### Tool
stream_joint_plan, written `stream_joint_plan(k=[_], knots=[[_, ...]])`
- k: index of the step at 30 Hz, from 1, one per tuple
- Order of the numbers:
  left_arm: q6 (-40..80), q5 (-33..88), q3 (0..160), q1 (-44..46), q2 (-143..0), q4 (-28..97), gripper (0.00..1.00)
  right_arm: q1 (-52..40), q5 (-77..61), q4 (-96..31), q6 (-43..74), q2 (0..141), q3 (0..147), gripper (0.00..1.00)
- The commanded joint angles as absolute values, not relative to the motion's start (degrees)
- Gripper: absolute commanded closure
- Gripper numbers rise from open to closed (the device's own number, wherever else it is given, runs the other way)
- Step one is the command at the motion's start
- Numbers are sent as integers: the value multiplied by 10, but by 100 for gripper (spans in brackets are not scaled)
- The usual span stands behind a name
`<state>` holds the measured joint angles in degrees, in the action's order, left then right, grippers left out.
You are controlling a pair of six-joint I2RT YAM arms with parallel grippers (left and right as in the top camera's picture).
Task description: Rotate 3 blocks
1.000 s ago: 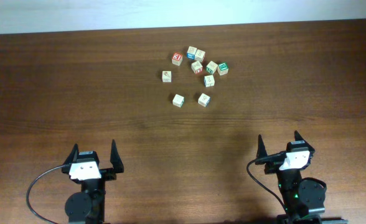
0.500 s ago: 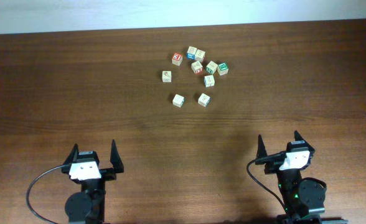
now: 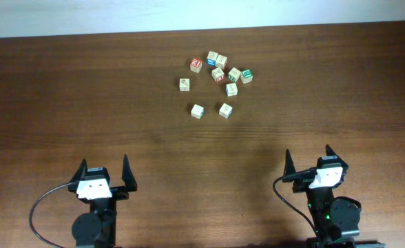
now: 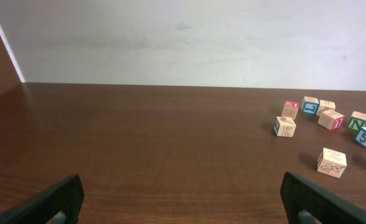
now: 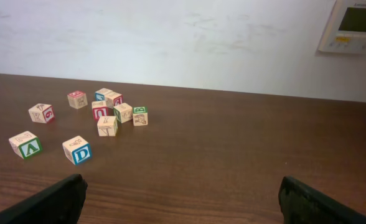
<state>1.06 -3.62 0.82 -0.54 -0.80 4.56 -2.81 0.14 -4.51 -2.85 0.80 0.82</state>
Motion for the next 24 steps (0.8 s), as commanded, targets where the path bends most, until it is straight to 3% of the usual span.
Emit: stream_joint_plan(k=[1, 24], knots=[[2, -32, 5, -9, -4, 46, 1, -24, 6, -47, -28, 2, 3, 2], [-1, -42, 5, -9, -3, 35, 1, -26, -9, -44, -27, 2, 3, 2]])
